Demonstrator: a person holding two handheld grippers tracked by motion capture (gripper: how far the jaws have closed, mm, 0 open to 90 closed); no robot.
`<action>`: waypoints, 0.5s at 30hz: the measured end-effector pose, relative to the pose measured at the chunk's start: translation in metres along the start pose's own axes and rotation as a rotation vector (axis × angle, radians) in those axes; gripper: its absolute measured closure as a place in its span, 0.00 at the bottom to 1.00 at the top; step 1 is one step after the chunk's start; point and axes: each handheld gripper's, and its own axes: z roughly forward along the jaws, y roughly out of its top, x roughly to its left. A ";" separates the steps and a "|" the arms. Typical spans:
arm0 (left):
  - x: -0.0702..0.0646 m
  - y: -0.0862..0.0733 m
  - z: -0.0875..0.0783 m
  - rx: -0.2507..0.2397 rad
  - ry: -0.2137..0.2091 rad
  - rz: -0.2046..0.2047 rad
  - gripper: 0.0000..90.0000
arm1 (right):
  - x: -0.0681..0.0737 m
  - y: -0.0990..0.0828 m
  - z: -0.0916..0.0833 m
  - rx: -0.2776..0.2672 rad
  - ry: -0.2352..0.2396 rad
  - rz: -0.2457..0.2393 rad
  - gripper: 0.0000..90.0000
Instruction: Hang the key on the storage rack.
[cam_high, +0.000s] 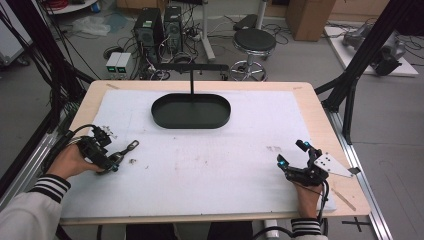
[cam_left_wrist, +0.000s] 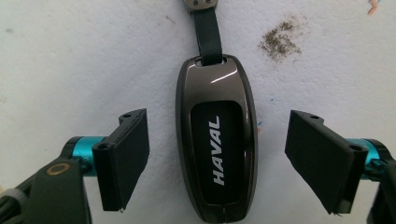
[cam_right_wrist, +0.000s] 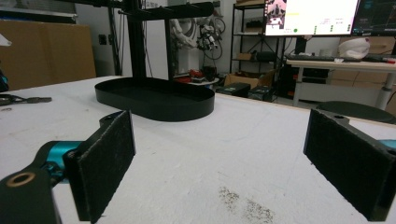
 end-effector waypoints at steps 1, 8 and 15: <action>0.000 0.001 0.001 0.006 0.000 -0.002 0.25 | 0.000 0.000 0.000 0.000 0.000 -0.001 0.09; -0.001 0.001 0.003 0.022 -0.007 -0.008 0.33 | 0.000 0.000 0.000 0.000 -0.002 0.004 0.09; 0.000 0.001 0.003 0.039 -0.013 -0.011 0.40 | 0.000 0.000 0.000 0.001 -0.002 0.003 0.09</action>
